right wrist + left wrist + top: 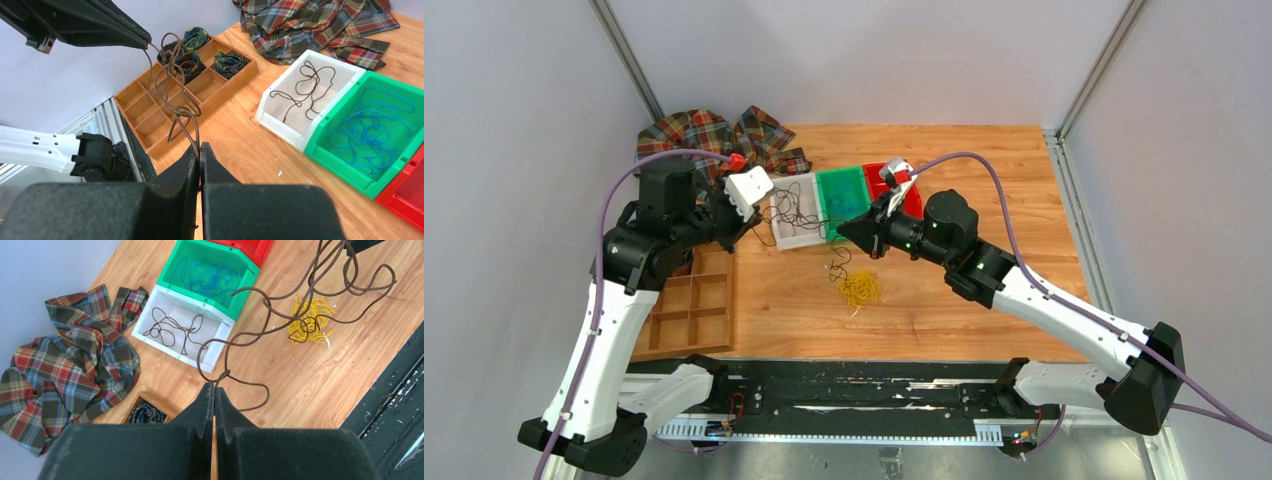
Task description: Untangle the cables
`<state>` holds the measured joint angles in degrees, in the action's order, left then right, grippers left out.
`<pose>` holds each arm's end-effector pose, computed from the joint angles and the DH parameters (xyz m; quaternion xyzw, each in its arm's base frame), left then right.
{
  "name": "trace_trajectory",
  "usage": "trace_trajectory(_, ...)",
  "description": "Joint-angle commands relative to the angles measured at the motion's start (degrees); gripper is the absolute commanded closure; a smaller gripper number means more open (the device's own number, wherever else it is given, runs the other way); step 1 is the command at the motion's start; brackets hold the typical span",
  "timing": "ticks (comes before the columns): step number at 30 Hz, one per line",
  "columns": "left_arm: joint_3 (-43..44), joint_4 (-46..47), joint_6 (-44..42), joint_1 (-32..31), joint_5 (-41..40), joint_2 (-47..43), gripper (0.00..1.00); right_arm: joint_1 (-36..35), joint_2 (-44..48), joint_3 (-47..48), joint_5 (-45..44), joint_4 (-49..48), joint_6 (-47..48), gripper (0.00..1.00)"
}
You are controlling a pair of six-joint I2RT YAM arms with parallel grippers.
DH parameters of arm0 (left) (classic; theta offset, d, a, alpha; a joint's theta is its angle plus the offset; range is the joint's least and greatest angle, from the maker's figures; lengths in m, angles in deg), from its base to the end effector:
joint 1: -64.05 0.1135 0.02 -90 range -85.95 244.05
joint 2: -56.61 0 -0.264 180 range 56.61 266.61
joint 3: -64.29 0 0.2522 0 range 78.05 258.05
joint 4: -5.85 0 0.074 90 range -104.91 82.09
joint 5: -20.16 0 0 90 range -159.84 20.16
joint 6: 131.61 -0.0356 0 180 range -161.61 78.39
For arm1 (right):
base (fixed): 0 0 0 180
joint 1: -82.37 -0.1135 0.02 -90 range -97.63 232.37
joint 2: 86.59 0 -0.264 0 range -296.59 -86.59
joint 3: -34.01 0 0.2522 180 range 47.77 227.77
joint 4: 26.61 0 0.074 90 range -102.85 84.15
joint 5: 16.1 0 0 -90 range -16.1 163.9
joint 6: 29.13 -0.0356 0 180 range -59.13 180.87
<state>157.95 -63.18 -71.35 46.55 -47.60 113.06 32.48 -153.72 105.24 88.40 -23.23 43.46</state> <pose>0.1541 -0.0627 0.4296 0.4295 0.7480 -0.1167 0.4923 0.1719 0.2179 0.3761 -0.2811 0.6441 0.4649 0.5384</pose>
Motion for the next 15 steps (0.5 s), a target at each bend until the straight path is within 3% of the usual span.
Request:
trace_trajectory(1, -0.72, 1.31, -0.53, -0.17, -0.18, -0.90, 0.99, 1.93, 0.84, 2.11, 2.37, -0.40, -3.02, 0.99)
trace_trajectory(11, -2.14, 1.37, -1.19, -0.17, 0.15, -1.66, 0.99, 3.85, 1.91, 2.46, 3.80, 0.13, -4.49, 0.99)
trace_trajectory(15, -2.89, 1.39, -1.99, -0.16, -0.22, -2.42, 0.85, 4.06, 1.55, 3.30, 4.98, 0.64, -4.48, 0.99)
